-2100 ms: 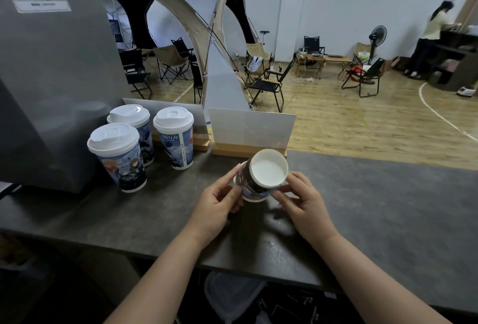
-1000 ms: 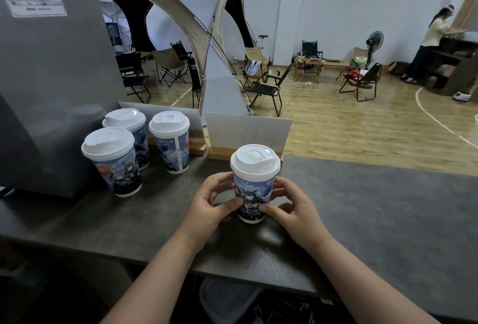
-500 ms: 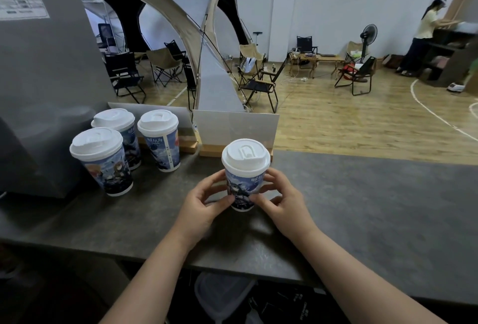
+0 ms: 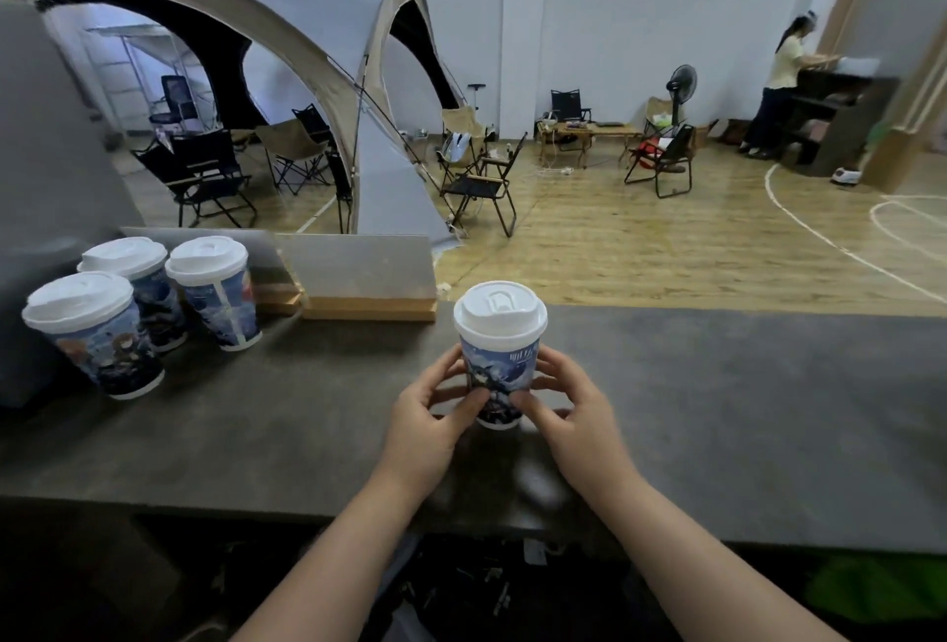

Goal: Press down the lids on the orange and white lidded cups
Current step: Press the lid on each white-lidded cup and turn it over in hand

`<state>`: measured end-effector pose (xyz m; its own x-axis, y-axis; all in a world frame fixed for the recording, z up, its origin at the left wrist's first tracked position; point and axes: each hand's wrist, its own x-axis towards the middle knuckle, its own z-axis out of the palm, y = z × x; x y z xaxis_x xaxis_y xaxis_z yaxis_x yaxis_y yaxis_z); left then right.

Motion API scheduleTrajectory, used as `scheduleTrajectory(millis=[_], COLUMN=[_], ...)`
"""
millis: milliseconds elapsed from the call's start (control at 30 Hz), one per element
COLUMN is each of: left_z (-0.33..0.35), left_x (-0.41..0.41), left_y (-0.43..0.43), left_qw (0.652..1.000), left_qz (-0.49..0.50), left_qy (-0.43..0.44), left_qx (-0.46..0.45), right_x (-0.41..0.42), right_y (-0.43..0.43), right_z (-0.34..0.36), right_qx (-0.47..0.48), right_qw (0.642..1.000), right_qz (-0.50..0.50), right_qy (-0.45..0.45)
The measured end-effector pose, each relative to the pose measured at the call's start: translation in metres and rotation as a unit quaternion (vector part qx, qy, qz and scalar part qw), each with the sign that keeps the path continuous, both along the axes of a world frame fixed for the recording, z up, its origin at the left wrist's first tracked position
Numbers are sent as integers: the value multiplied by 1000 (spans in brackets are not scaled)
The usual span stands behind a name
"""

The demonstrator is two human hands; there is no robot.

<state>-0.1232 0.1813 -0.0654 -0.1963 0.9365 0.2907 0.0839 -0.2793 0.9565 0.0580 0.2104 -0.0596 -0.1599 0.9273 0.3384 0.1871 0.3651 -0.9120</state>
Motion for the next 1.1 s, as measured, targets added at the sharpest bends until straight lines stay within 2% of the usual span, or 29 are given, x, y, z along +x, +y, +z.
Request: scheduleTrajectory(millis=[433, 633, 800, 967, 1100], left_z=[-9, -12, -11, -9, -7], left_x=[349, 493, 573, 618, 636], left_y=[24, 24, 27, 36, 41], left_qw=[989, 977, 969, 963, 961], left_qz=[-136, -208, -240, -260, -266], left_qy=[38, 39, 48, 61, 57], left_qx=[38, 4, -25, -37, -48], right_x=[334, 466, 541, 583, 601], right_y=[-40, -55, -57, -52, -43], right_z=[7, -2, -13, -20, -24], right_qx=[-16, -8, -2, 9, 12], right_qw=[986, 971, 959, 950, 949], right_qz=[-162, -236, -280, -298, -305], right_qy=[26, 19, 46, 91, 76])
